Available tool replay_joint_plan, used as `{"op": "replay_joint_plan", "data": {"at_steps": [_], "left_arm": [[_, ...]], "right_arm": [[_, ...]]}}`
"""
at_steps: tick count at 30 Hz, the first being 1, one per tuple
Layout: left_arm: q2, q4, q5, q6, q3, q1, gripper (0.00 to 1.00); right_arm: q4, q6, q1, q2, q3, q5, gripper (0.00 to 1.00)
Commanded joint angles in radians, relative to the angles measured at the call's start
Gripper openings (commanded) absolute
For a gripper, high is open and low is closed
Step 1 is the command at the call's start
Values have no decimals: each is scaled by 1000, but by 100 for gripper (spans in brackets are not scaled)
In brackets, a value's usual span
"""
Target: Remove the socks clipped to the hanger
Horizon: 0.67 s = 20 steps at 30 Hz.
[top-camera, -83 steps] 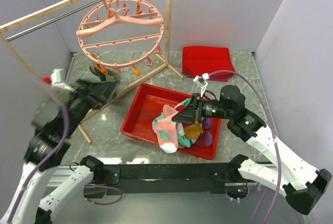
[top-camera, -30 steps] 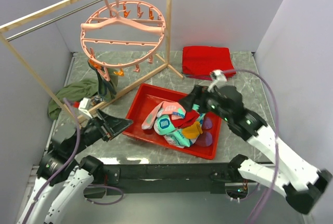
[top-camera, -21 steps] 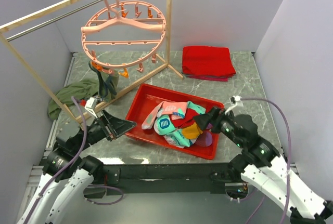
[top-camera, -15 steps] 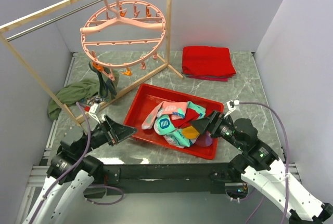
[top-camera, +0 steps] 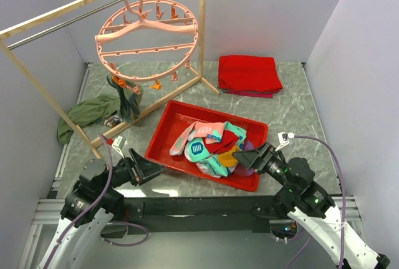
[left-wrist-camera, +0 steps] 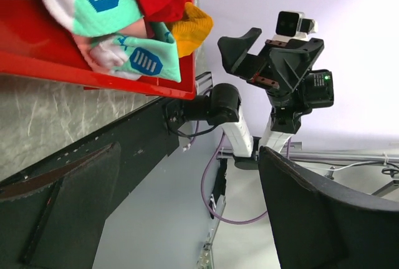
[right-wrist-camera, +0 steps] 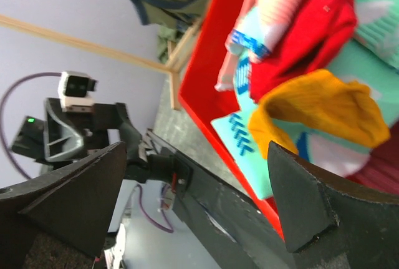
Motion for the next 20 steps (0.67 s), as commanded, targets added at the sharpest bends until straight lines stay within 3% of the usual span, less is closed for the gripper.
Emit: {"op": "replay_joint_plan", "data": {"at_steps": [1,3,9,16,20], "left_arm": [[-134,9,10,-14,1,1,96],[-145,32,27,-21,3,1,96],[-169,184,88,-61,-10,2,96],[-174,125,67,-44,-8,1,96],[-174,97,56,-30,-10,2,96]], "right_arm": [[-1,-9,4,19,6,-11,100],[43,-31,4,5,3,-91,100],[487,55,4,-114,-147,-367,100],[88,49,4,-222,-104,-84,100],[-50,43,4,-248,-61,27,100]]}}
